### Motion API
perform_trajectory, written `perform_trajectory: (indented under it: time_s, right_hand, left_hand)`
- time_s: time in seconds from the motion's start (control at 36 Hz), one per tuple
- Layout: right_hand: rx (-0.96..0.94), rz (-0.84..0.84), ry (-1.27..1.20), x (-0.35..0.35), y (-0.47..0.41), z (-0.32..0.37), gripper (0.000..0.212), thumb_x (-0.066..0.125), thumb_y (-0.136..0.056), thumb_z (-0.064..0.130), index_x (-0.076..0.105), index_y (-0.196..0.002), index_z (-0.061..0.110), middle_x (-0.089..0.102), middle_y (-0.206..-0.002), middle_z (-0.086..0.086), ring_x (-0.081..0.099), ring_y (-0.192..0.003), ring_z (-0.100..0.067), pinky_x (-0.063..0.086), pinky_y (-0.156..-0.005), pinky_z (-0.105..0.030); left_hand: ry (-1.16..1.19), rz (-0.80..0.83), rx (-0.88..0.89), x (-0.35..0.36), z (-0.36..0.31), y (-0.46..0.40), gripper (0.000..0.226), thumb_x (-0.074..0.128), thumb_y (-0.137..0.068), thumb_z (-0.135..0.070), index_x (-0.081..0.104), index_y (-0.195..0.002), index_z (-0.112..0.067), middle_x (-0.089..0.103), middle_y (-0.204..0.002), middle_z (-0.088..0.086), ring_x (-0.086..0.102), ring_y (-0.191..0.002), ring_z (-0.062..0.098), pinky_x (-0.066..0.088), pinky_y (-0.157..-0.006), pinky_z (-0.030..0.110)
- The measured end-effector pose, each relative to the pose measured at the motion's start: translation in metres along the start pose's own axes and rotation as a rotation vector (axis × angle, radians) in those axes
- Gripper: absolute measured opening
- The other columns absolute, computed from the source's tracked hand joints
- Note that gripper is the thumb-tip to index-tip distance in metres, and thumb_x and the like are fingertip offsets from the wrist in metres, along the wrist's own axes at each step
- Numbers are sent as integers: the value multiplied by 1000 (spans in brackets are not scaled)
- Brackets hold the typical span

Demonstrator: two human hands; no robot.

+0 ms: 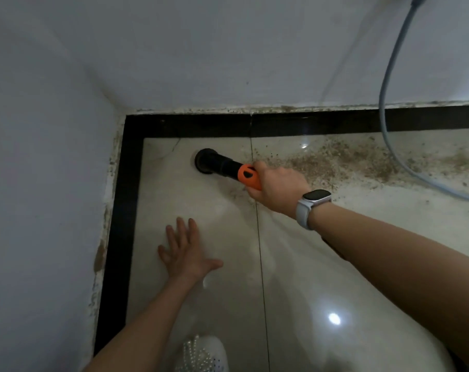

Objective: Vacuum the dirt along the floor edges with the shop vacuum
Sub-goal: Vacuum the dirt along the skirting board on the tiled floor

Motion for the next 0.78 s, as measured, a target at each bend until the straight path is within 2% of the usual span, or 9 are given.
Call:
perform_trajectory:
  time_s: [0.08,0.17,0.25,0.31,0.36,0.47,0.58,0.67,0.78]
  right_hand:
    - [-16,10,-34,7,-10,18,41,50,-95,42,41,-127,18,63,-96,-7,54,-72,-25,44,-62,-34]
    - [-58,30,-63,12,-14,32,39,51,-95,41,42,-126,18,59,-89,-5,54,-70,-24,41,-59,-31]
    - [-146,87,-40,18,-5,39,40,51,-94,43,43,-125,19,59,-88,-3,54,-68,-22,37,-52,-27]
    - [-181,122,-21,24,9,36,39,51,-94,45,43,-125,21,62,-87,-2,57,-67,-22,41,-53,-28]
    - [-158,133,-11,28,23,25,40,50,-94,46,43,-126,23,58,-81,2,56,-64,-20,41,-52,-27]
    - [-45,110,-24,25,40,-2,38,52,-92,47,45,-123,25,57,-77,4,54,-59,-16,37,-49,-24]
    - [-49,123,21,26,56,-9,42,52,-92,48,44,-126,25,54,-77,3,50,-61,-20,34,-52,-26]
    - [-91,160,51,33,75,-9,44,50,-94,49,41,-129,24,56,-81,2,50,-62,-19,36,-55,-26]
    - [-123,176,69,37,92,-8,46,48,-94,50,39,-131,24,62,-87,-1,51,-65,-20,39,-58,-27]
  left_hand:
    - [67,-58,12,-6,3,1,120,68,-71,-64,-9,-152,-22,-20,-160,0,-17,-146,25,6,-115,53]
    - [286,-257,-15,-16,15,4,95,72,-72,-59,31,-146,-16,24,-156,4,19,-144,23,22,-111,43]
    - [479,-483,-56,-29,37,9,39,76,-74,-47,68,-93,-13,59,-110,10,52,-111,32,38,-93,40]
    - [461,-530,-56,-31,48,9,31,74,-79,-40,70,-74,-10,63,-93,13,56,-96,35,41,-84,40]
    - [417,-540,-42,-29,56,11,32,72,-83,-34,71,-70,-5,64,-86,17,56,-90,37,41,-78,41]
    - [334,-465,-19,-25,60,13,28,66,-89,-28,70,-78,-4,61,-97,19,53,-97,36,37,-82,41]
    - [221,-384,80,-19,56,14,16,61,-90,-17,71,-101,-11,55,-114,14,49,-108,34,33,-92,40]
    - [212,-374,124,-18,56,18,37,62,-89,-19,60,-125,-15,48,-129,13,44,-119,32,31,-100,41]
    - [162,-288,78,-5,66,21,73,64,-86,-40,32,-147,-14,28,-151,8,26,-137,28,26,-110,40]
Point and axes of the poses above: each hand's wrist, its own y-axis away from the middle knuckle, its own x-axis out of the palm, z = x × y, the point moved 5 cm from there along -y, towards the middle knuckle
